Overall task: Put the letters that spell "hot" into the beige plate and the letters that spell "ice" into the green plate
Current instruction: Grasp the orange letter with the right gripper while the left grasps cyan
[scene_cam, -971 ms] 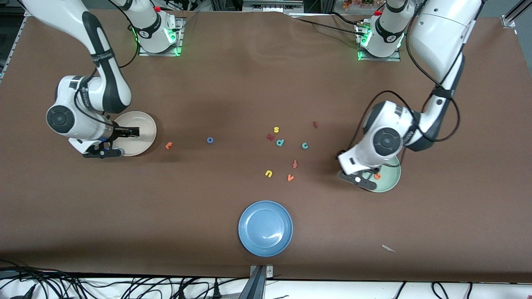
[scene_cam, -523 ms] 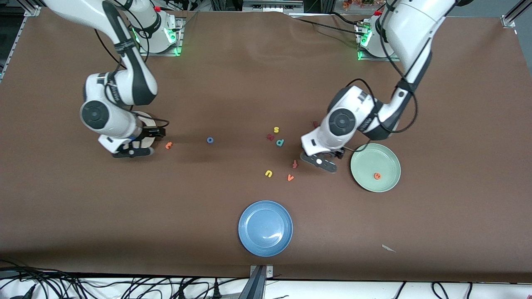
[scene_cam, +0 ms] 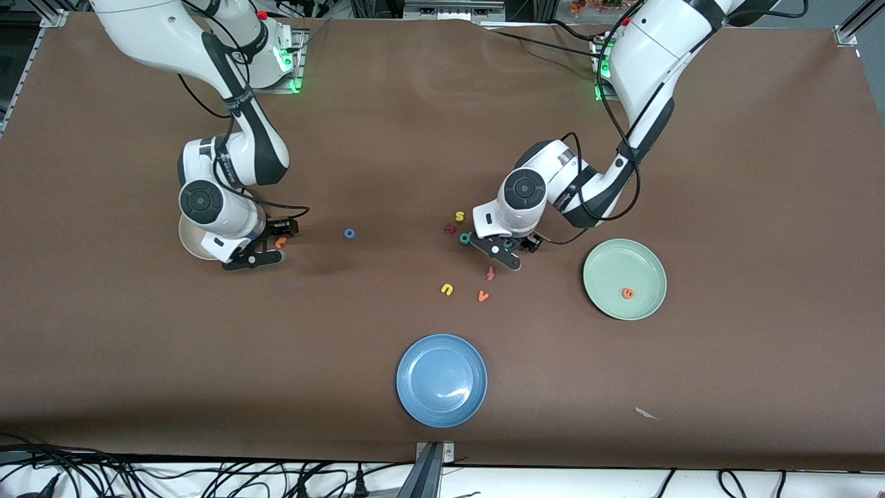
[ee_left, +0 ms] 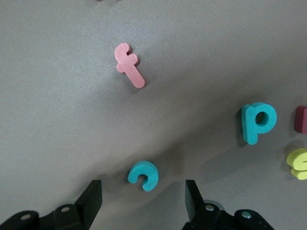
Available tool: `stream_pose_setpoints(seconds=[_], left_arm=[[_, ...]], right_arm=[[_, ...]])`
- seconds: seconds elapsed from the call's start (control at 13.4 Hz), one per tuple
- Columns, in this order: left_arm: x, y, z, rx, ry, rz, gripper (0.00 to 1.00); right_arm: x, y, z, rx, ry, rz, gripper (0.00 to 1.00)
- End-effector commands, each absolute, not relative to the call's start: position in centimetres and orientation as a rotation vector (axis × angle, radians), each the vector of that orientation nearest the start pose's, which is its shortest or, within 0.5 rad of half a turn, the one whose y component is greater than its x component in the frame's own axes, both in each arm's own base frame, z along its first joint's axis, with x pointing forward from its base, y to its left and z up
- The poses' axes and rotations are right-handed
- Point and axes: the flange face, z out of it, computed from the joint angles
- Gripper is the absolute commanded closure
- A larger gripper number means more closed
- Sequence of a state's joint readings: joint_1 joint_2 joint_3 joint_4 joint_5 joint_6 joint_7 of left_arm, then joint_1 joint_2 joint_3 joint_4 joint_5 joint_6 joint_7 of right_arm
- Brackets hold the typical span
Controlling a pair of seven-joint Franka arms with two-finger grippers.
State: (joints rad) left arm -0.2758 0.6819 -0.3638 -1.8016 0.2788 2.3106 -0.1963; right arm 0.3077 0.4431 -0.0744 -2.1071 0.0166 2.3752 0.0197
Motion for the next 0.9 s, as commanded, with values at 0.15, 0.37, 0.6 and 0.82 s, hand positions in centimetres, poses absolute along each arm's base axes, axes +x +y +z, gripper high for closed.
stream_pose_setpoints(seconds=[0.15, 0.37, 0.6, 0.82], left_arm=[[52.4, -36.7, 17.5, -2.931, 0.972, 0.122, 0.33], [52.2, -36.9, 17.3, -2.903, 1.003, 0.111, 0.45], [52.3, -37.0, 17.4, -2.902, 1.011, 0.107, 0.74], [53.1, -36.5, 18.8, -2.889, 1.024, 0.091, 0.96]], right_arm=[[54.3, 13.3, 17.8, -3.144, -0.406, 0.249, 0.18], [54.4, 13.3, 17.6, -3.144, -0.407, 0.244, 0.29], [54.4, 13.3, 17.5, -3.144, -0.407, 0.246, 0.42], [54.5, 13.2, 17.4, -3.145, -0.405, 0.232, 0.45]])
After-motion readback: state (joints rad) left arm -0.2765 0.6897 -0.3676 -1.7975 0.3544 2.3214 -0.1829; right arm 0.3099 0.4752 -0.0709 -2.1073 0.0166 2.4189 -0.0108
